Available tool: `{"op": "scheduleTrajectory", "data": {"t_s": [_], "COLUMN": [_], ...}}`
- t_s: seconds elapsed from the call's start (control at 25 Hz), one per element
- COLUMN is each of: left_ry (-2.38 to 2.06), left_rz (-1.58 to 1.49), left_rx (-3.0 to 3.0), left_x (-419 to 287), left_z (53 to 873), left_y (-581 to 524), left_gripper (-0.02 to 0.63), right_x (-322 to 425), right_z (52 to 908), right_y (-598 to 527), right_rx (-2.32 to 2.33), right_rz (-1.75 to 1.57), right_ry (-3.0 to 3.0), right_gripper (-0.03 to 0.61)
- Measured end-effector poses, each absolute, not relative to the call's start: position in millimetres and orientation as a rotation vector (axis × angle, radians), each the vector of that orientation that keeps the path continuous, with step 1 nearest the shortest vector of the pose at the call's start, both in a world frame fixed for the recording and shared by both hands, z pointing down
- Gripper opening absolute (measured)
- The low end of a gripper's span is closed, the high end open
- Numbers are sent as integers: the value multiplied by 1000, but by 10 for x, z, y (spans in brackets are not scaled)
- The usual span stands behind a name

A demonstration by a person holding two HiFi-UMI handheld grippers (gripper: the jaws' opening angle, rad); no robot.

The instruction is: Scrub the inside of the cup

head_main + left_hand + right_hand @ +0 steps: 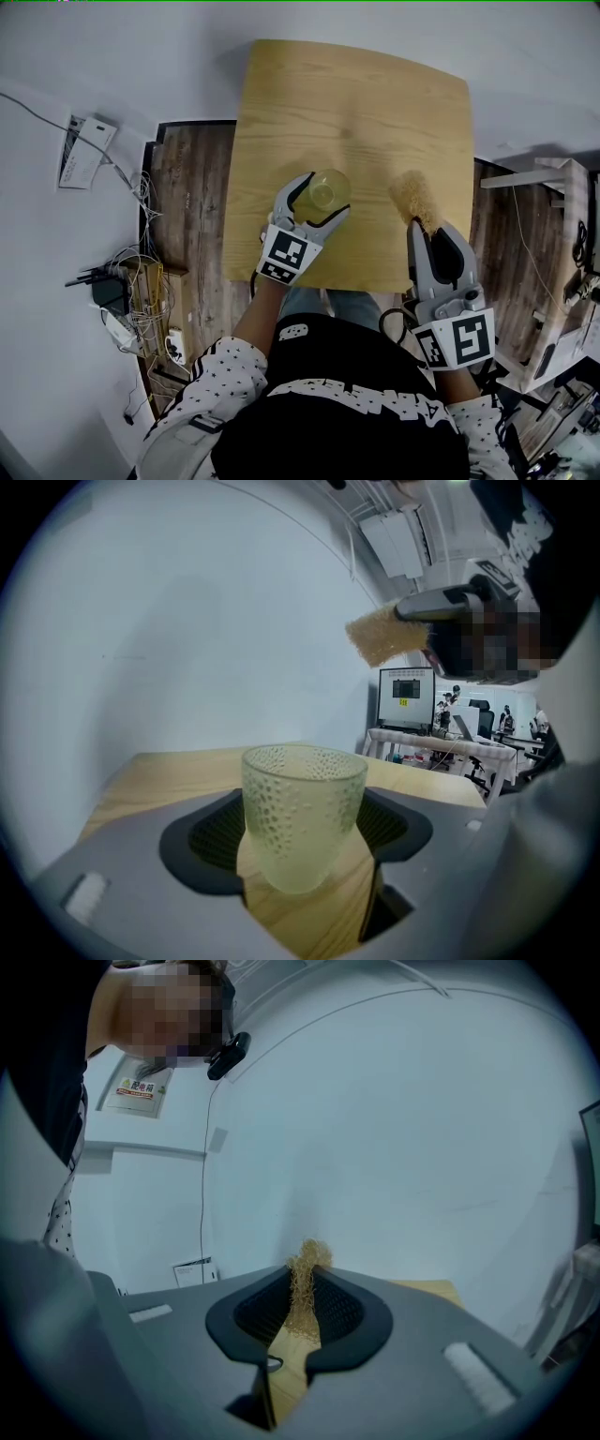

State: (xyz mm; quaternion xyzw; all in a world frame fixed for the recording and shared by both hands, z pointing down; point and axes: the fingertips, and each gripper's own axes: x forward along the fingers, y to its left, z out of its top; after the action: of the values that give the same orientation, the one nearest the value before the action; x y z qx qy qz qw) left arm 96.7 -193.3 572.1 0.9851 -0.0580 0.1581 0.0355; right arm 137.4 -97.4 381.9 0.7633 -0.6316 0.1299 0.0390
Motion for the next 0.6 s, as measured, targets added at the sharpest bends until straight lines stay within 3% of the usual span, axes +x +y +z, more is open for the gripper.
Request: {"op": "scheduleTrajectory", "data": {"t_s": [0.6], "left_ry": [-133], "left_rz": [484], "left_rx": [3180], "left_x": [896], "left_z": [5052], "left_y": [-1707], "left_gripper": [368], "right_x": [1366], "right_z": [3689], "right_y": [-1006], "right_rx": [2313], "right_rz": [353], "right_ry": [-2042], "right_gripper": [69]}}
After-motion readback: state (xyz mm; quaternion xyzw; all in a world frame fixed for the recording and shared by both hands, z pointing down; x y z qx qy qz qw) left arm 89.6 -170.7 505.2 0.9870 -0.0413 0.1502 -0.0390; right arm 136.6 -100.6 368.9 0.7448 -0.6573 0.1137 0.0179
